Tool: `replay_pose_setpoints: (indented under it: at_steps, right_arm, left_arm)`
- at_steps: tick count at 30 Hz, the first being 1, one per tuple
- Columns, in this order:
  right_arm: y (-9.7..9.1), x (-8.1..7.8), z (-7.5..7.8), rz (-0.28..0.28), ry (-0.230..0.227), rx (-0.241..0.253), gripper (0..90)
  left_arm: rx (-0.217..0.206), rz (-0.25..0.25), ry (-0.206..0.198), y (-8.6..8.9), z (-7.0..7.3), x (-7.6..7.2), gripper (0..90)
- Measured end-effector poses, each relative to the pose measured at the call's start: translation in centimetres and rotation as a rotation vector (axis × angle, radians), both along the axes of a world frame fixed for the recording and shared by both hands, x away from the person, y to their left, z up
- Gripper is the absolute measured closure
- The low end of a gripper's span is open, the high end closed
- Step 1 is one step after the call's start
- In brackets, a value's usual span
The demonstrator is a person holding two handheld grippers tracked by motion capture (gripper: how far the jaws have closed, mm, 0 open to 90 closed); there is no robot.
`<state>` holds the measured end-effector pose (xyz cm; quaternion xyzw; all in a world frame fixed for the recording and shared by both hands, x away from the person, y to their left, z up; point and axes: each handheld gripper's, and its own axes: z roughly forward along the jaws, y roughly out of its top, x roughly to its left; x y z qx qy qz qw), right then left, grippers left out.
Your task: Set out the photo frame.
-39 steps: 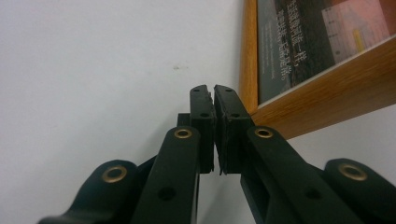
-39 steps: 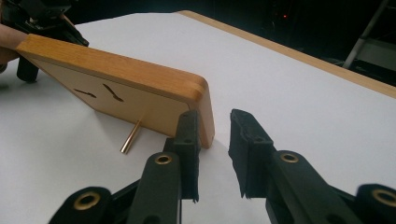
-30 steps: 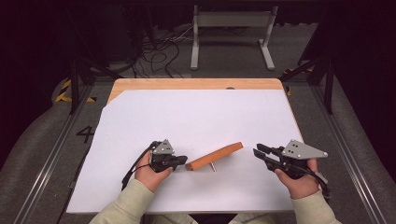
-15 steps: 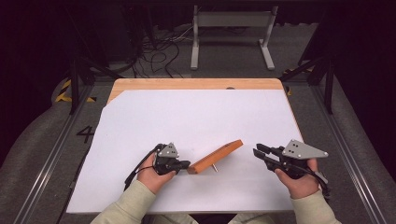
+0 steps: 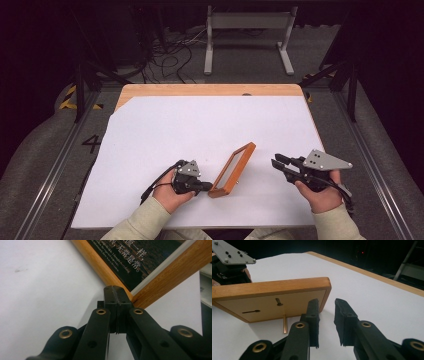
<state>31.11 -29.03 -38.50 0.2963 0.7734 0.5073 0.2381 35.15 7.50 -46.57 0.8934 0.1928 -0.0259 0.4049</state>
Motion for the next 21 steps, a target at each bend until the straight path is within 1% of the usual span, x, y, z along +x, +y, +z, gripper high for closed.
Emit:
replay_pose_setpoints:
  at_steps: [1, 4, 7, 12, 21]
  right_arm:
    - [0.0, 0.0, 0.0, 0.0, 0.001, 0.001, 73.8]
    - [0.0, 0.0, 0.0, 0.0, 0.002, 0.001, 73.7]
    - [0.0, 0.0, 0.1, 0.001, 0.002, 0.001, 73.9]
    - [0.0, -0.1, 0.1, 0.005, 0.004, 0.004, 74.1]
    - [0.1, -0.2, 0.2, 0.01, 0.003, 0.007, 75.1]
  left_arm:
    - [0.0, 0.0, 0.0, 0.0, 0.0, 0.0, 89.8]
    - [-0.008, -0.028, 0.007, -0.6, 0.0, -0.3, 89.8]
    - [-0.003, -0.035, 0.009, -0.8, 0.0, -0.4, 89.8]
    - [-0.011, -0.058, 0.008, -1.5, -0.1, -0.7, 89.8]
    - [-0.014, -0.094, 0.005, -2.7, -0.1, -1.3, 89.8]
